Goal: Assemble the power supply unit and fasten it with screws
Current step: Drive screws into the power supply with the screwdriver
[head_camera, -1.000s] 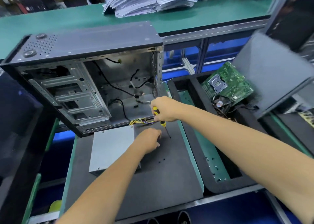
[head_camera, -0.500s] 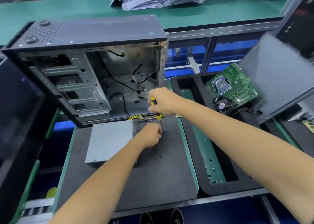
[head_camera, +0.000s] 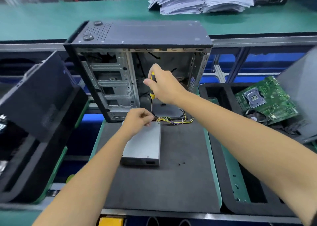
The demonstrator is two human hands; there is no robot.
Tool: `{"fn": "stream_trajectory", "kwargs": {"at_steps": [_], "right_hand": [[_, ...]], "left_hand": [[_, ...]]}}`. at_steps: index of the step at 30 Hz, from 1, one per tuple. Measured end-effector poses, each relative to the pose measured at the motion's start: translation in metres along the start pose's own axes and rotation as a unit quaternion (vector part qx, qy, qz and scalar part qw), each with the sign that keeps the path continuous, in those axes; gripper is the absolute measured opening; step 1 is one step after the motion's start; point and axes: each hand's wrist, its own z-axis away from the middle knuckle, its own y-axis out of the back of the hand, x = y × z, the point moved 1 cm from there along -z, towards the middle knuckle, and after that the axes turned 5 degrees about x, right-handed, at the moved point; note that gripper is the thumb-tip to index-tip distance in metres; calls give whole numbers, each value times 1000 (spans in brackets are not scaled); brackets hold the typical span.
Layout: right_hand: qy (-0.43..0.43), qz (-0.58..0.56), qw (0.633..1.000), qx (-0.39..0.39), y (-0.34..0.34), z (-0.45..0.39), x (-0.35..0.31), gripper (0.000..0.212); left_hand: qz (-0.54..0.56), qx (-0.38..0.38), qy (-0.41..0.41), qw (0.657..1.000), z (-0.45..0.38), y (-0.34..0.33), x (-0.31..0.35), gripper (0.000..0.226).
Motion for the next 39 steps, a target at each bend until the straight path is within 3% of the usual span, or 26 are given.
{"fn": "stream_trajectory", "kwargs": {"at_steps": [22,30,39], "right_hand": [[-40,5,999,1,-13,-16,10,17],[-107,-11,993,50,-6,-20,10,19],[-130,-3,989,69,-3,-16,14,20]], "left_hand": [[43,22,2,999,-16,-6,-7,15],[123,82,11,989,-16,-8,-13,16],[138,79,18,987,-18,-15,-12,18]]}}
